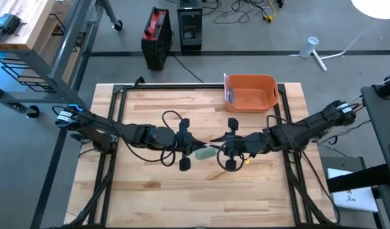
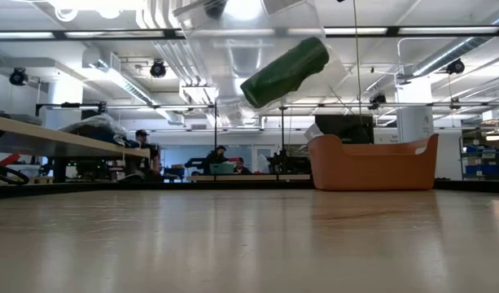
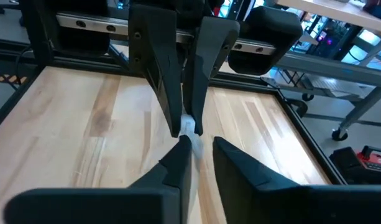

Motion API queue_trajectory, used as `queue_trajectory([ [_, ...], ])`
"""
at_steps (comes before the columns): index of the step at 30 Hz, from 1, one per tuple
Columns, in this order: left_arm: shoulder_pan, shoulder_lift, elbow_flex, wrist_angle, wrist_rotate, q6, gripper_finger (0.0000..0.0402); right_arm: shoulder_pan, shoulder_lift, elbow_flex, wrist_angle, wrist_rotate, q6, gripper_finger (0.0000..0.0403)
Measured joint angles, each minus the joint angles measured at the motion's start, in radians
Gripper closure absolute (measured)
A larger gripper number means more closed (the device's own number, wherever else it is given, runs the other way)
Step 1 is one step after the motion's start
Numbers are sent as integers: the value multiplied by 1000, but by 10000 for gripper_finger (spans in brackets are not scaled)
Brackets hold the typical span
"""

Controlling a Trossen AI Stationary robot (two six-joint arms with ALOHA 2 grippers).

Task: Roll bandage
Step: Close the transparent zip bag

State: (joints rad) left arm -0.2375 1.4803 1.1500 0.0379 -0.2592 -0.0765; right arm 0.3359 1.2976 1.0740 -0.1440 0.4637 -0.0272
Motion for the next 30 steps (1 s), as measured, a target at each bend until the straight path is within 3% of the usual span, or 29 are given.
queue_trajectory([
  [7, 0, -1, 0, 0, -22, 14, 394, 0, 0, 0, 5, -2, -39, 398],
  [30, 0, -14, 4, -43, -53, -23, 396, 0, 0, -1, 3, 53, -64, 403],
])
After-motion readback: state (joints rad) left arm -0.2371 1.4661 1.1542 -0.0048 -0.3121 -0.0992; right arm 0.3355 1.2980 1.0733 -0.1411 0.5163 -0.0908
